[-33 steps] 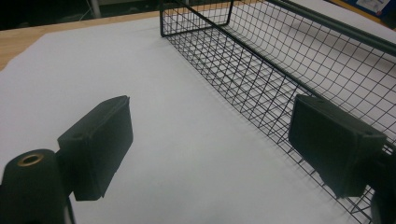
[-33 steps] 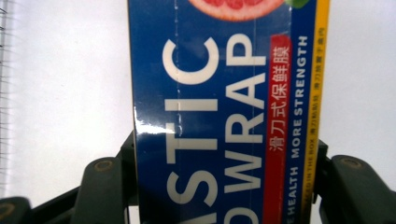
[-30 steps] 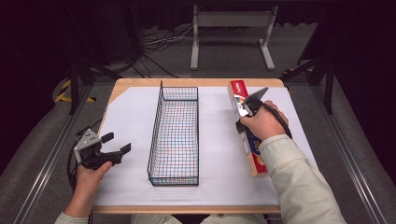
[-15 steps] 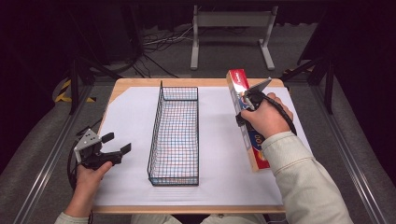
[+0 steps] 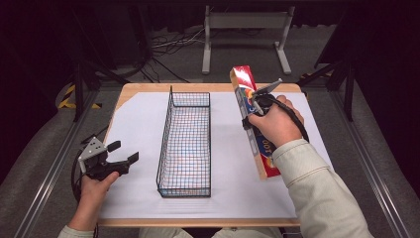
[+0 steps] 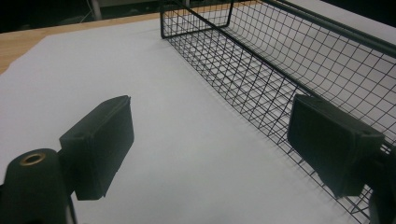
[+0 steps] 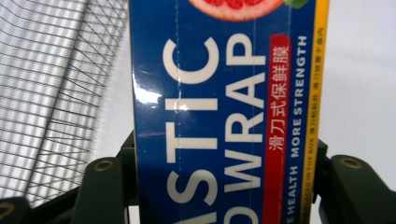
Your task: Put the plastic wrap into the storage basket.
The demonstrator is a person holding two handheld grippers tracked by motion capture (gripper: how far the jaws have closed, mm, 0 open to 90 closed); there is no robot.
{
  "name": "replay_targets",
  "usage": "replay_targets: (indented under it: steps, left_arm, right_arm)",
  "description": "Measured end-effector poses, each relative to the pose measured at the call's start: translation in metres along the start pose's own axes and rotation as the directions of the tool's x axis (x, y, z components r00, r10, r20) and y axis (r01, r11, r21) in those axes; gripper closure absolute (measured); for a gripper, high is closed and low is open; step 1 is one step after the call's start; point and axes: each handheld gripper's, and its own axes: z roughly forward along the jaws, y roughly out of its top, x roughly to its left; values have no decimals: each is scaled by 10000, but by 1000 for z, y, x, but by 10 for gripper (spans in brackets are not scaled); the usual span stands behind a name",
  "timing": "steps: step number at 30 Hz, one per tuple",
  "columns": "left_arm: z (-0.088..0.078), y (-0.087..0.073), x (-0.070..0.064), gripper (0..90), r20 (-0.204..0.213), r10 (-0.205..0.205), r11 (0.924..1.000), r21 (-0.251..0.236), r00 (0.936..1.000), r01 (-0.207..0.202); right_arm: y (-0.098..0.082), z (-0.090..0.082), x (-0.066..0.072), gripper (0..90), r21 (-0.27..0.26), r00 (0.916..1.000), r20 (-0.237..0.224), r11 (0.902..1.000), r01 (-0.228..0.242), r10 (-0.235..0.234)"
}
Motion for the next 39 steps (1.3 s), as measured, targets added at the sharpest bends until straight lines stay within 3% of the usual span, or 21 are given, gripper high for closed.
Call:
replay_targets:
  steps: [9, 16, 24, 28, 39]
  left_arm:
    - [0, 0, 0, 153, -13, -3, 10000, -18, 10000, 3]
    - [0, 0, -1, 152, -34, -28, 10000, -53, 10000, 27]
    - [-1, 0, 0, 152, -72, -42, 10000, -63, 10000, 42]
    - [-1, 1, 0, 150, -80, -37, 10000, -66, 10000, 36]
    - [-4, 1, 1, 150, -106, -131, 9997, -190, 9999, 129]
  right_arm:
    - [5, -3, 23, 408, -296, 9983, -532, 9993, 221, -237]
    - [12, -6, 41, 408, -306, 9962, -861, 9995, 78, -104]
    - [21, -11, 57, 408, -414, 9960, -894, 9991, -45, 8]
    - [24, -13, 69, 407, -517, 9952, -932, 9981, -338, 288]
    - [36, -12, 97, 407, -401, 9916, -1152, 9972, -639, 589]
